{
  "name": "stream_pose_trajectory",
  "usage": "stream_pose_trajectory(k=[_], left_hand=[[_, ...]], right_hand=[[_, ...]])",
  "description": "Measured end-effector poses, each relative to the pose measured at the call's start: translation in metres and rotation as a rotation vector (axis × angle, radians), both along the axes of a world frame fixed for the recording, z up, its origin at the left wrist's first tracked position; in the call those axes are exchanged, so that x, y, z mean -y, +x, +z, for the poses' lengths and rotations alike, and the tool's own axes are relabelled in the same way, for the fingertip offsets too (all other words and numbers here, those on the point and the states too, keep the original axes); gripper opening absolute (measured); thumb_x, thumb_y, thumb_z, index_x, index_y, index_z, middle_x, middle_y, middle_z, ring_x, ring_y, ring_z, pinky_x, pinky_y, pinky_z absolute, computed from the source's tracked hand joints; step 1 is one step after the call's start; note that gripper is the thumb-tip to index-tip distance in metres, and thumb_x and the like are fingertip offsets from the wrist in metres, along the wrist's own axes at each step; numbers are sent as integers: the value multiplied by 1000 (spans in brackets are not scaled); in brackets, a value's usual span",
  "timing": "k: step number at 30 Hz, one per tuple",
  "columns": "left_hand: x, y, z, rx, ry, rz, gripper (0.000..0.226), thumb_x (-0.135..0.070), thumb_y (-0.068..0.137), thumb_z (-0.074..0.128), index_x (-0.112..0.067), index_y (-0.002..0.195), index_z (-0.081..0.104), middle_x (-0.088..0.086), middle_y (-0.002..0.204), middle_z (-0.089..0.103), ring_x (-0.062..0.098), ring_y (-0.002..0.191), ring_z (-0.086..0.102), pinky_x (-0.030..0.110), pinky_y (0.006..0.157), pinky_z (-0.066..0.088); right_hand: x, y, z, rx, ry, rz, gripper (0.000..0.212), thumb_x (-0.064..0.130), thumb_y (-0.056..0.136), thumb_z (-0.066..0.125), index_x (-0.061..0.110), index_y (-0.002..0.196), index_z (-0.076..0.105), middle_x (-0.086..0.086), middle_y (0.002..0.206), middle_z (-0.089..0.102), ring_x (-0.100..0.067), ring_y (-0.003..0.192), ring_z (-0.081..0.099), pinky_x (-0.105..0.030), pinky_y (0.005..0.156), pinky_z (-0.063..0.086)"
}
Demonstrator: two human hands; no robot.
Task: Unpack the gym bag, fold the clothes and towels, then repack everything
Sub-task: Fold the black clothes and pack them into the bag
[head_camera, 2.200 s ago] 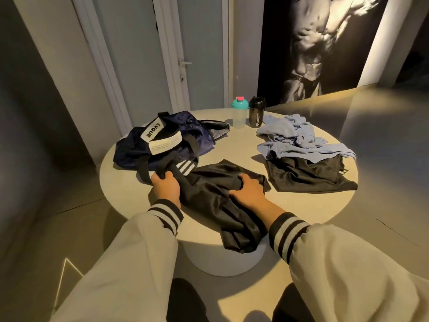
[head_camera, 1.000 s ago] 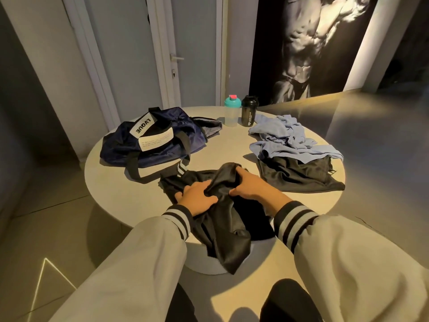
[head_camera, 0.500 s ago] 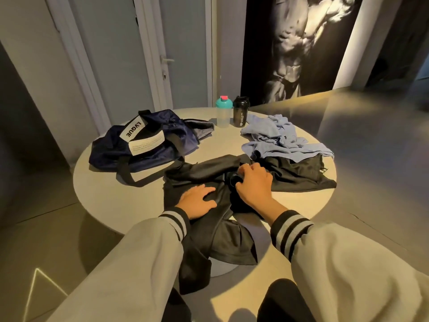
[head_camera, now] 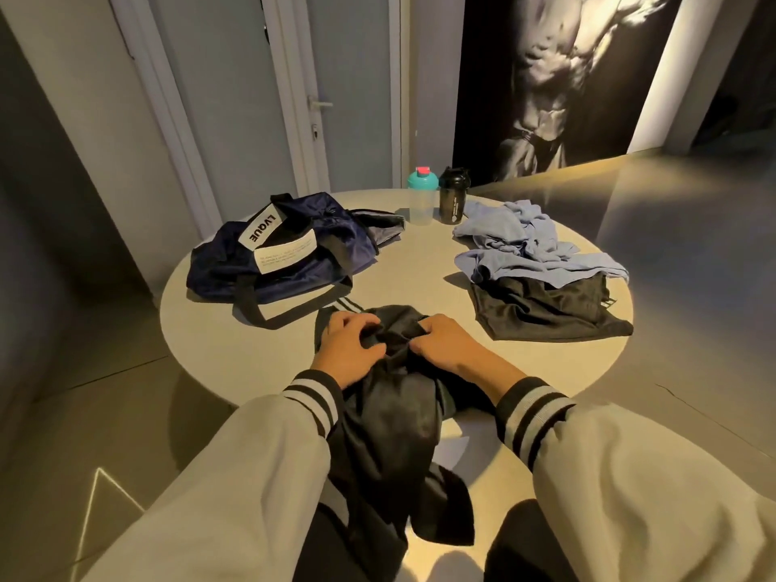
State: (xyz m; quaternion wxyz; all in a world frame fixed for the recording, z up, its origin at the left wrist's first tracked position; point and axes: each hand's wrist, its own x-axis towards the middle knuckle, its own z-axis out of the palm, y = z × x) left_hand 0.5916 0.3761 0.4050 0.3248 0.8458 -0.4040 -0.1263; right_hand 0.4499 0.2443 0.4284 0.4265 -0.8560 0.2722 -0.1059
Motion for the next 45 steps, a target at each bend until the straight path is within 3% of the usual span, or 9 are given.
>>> stream_pose_trajectory(k=[3, 7, 12, 16, 24, 29, 34, 40, 45], left_hand=[[6, 2, -6, -77, 214, -153, 72, -42, 86, 73, -37, 149, 38, 6, 159, 33, 34, 145, 32, 50, 118, 31], [7, -3, -5, -20, 350, -137, 70, -74, 88, 48, -38, 148, 43, -2, 157, 40, 33, 145, 30, 50, 119, 23], [-9, 3, -2, 101, 517, 73, 69, -73, 96, 30, -42, 157, 24, -1, 169, 9, 35, 152, 7, 54, 120, 8], [-20, 17, -10, 112, 566, 230, 74, -72, 96, 28, -38, 160, 12, 7, 169, -6, 38, 153, -1, 57, 121, 4], [-7, 1, -6, 325, 474, 144, 64, -34, 104, 41, -30, 160, 11, 4, 169, 2, 31, 155, -1, 60, 121, -4], [16, -17, -20, 225, 397, -231, 61, -56, 104, 34, -39, 159, 17, -2, 170, 3, 22, 156, -3, 51, 124, -2], [22, -12, -27, 270, 388, -98, 67, -68, 99, 29, -41, 159, 18, -4, 170, 2, 21, 156, -3, 52, 124, -5], [35, -15, -14, 319, 434, 14, 55, -41, 103, 38, -33, 156, 29, 1, 169, 13, 26, 156, 1, 60, 121, -11], [63, -41, -17, 166, 134, -150, 54, -26, 95, 51, -28, 149, 45, 5, 158, 39, 27, 148, 30, 48, 122, 24]], right_hand=[[-7, -7, 14, -11, 64, 61, 41, 7, 84, 56, 20, 55, 31, 3, 47, 27, -13, 43, 24, -25, 45, 22], [14, -1, 6, -59, -383, -184, 25, 15, 89, 53, 14, 64, 52, -6, 64, 50, -26, 61, 47, -32, 55, 33], [30, 1, -9, -83, -685, -338, 47, 14, 95, 49, 20, 141, 51, -7, 137, 56, -29, 130, 48, -52, 115, 23], [1, 12, -24, -37, -773, -262, 46, 22, 84, 59, 15, 129, 53, -13, 115, 52, -38, 106, 48, -46, 88, 38], [10, 22, -45, -295, -595, -32, 44, 33, 104, 39, 22, 147, 43, -10, 135, 45, -35, 122, 49, -57, 112, 28], [43, 22, -36, -328, -555, 57, 49, 26, 106, 35, 27, 155, 33, 0, 158, 35, -27, 149, 20, -62, 118, 9], [27, 11, -38, -55, -722, -210, 37, 28, 100, 44, 24, 133, 62, -5, 127, 58, -30, 119, 50, -42, 95, 42], [28, -3, -60, -190, -530, -190, 45, 44, 98, 45, 33, 141, 53, 0, 144, 47, -24, 134, 40, -45, 108, 28], [38, -7, -65, -1, -285, -145, 45, 27, 99, 52, 27, 144, 52, -1, 153, 45, -21, 147, 30, -42, 120, 16]])
